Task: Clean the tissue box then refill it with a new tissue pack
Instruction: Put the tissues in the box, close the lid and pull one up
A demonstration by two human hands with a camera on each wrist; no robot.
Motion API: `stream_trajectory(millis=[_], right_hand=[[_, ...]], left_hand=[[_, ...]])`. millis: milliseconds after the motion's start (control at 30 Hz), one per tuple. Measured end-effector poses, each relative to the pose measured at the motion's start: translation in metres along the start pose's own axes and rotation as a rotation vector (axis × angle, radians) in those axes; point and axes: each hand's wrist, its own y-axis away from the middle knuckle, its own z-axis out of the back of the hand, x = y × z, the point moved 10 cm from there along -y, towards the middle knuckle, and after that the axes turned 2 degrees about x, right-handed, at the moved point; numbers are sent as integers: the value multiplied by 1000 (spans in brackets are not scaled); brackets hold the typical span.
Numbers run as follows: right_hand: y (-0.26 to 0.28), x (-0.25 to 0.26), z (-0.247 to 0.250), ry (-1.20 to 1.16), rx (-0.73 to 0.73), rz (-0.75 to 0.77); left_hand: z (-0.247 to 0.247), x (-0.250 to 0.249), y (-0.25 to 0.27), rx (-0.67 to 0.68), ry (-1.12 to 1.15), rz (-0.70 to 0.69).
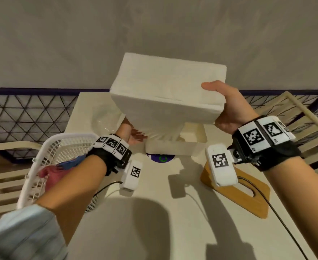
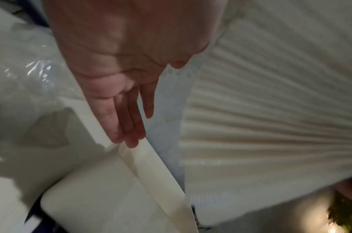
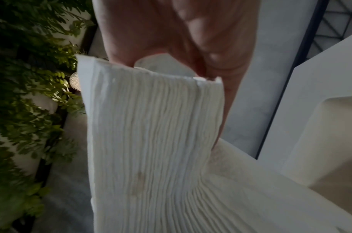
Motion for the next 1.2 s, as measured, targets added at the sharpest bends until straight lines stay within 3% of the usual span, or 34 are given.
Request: stream_trajectory(millis=[100, 167, 267, 400, 500, 667, 767, 900, 1200], right_hand=[[5, 13, -7, -83, 10, 26], [10, 14, -5, -156, 17, 26], [19, 5, 8, -180, -7, 2], [38, -18, 41, -52, -112, -76], [51, -36, 62, 49, -149, -146], [41, -60, 99, 252, -231, -271], [23, -68, 115, 292, -301, -305], [-14, -70, 130, 286, -323, -302], [-80, -101, 140, 341, -332, -413]], left_hand=[[-13, 19, 7, 112, -17, 67], [-27, 30, 14, 270, 17, 119], [-48, 25, 33, 445, 252, 161], [-52, 5, 49, 394, 433, 186], [-63, -1, 58, 489, 236, 214], [-78, -5, 61, 595, -371, 126], [-81, -18, 46, 491, -511, 64], [-74, -39, 15, 294, -470, -24], [-60, -7, -23, 39, -348, 32]])
